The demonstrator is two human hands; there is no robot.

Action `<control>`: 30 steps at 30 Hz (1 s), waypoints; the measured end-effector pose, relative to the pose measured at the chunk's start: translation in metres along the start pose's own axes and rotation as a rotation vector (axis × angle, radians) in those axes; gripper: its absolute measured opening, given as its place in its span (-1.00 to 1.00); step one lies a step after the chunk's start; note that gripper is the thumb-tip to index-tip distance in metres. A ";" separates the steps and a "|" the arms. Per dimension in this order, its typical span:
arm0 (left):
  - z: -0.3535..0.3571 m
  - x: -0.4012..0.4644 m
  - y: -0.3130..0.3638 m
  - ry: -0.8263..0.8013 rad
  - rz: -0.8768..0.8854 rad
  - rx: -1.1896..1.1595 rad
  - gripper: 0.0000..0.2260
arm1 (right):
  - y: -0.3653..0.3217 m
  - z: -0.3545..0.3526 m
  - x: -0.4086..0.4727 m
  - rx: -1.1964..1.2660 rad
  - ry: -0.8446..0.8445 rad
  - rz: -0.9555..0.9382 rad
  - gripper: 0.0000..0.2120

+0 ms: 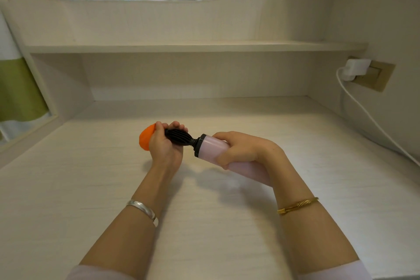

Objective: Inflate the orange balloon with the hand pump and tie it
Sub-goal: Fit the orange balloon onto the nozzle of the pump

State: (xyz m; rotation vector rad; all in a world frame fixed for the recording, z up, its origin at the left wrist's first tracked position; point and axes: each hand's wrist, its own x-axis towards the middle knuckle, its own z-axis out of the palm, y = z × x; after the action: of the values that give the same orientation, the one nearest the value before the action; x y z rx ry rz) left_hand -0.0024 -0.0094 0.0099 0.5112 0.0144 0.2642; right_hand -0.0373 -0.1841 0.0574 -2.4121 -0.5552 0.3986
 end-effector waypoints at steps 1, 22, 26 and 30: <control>0.002 -0.001 0.000 -0.012 0.017 0.002 -0.69 | 0.000 0.000 0.000 -0.005 0.014 -0.007 -0.53; 0.015 -0.016 0.011 -0.286 0.058 0.010 -0.71 | -0.001 -0.012 -0.012 0.097 -0.050 -0.067 -0.70; 0.009 -0.016 0.015 -0.299 0.032 0.020 -0.71 | -0.002 -0.013 -0.014 0.098 -0.064 -0.050 -0.62; 0.007 -0.016 0.017 -0.279 -0.014 -0.031 -0.69 | -0.006 -0.013 -0.014 0.076 -0.079 -0.037 -0.54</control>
State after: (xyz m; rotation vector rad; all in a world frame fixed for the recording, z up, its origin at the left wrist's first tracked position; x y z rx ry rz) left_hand -0.0217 -0.0028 0.0231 0.5131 -0.2572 0.1774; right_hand -0.0458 -0.1930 0.0725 -2.3179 -0.6079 0.4920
